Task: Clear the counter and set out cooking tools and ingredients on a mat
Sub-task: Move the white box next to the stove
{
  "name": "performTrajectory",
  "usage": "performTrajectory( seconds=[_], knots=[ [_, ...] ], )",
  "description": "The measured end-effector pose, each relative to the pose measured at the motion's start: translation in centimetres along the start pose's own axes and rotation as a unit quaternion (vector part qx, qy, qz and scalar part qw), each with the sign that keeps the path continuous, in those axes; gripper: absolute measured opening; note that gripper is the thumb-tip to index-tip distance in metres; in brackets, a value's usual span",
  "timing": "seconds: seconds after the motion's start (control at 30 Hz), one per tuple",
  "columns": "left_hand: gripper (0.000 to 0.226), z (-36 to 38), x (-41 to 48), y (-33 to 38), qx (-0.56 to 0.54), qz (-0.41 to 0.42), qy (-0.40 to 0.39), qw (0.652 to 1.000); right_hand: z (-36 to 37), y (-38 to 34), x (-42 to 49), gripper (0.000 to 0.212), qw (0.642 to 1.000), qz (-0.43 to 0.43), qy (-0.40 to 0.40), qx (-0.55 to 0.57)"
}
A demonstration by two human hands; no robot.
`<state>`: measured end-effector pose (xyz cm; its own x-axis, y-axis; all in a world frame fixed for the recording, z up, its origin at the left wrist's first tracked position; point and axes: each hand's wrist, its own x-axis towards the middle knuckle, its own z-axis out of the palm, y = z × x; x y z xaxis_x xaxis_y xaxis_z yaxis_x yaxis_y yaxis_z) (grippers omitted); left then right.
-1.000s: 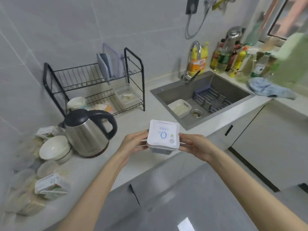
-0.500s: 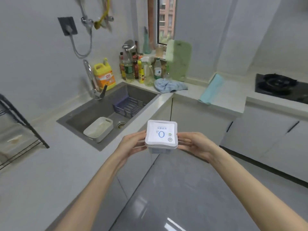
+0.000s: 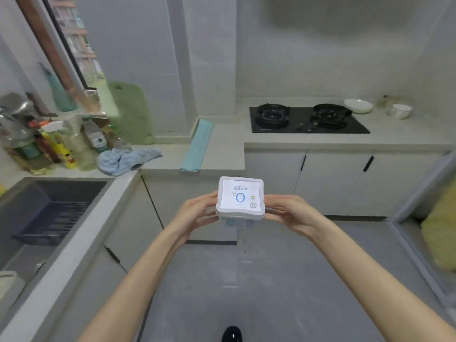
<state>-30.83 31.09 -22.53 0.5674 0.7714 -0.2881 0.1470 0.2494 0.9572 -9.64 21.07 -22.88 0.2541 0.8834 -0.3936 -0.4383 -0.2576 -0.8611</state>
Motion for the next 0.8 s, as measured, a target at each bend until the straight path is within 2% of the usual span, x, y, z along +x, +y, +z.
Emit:
performTrajectory(
  seconds=[0.43,0.73,0.8],
  knots=[
    [0.029,13.6,23.1,7.9,0.071,0.032,-0.202,0.976,-15.0,-11.7,8.2,0.028,0.977,-0.079,0.192,0.053],
    [0.026,26.2,35.7,12.7,0.094,0.03,-0.295,0.95,-26.9,-18.6,12.3,0.03,0.954,-0.12,0.26,0.094],
    [0.027,27.6,36.9,13.1,0.101,0.025,-0.299,0.949,-28.4,-19.2,12.6,0.029,0.956,-0.122,0.25,0.094]
  ],
)
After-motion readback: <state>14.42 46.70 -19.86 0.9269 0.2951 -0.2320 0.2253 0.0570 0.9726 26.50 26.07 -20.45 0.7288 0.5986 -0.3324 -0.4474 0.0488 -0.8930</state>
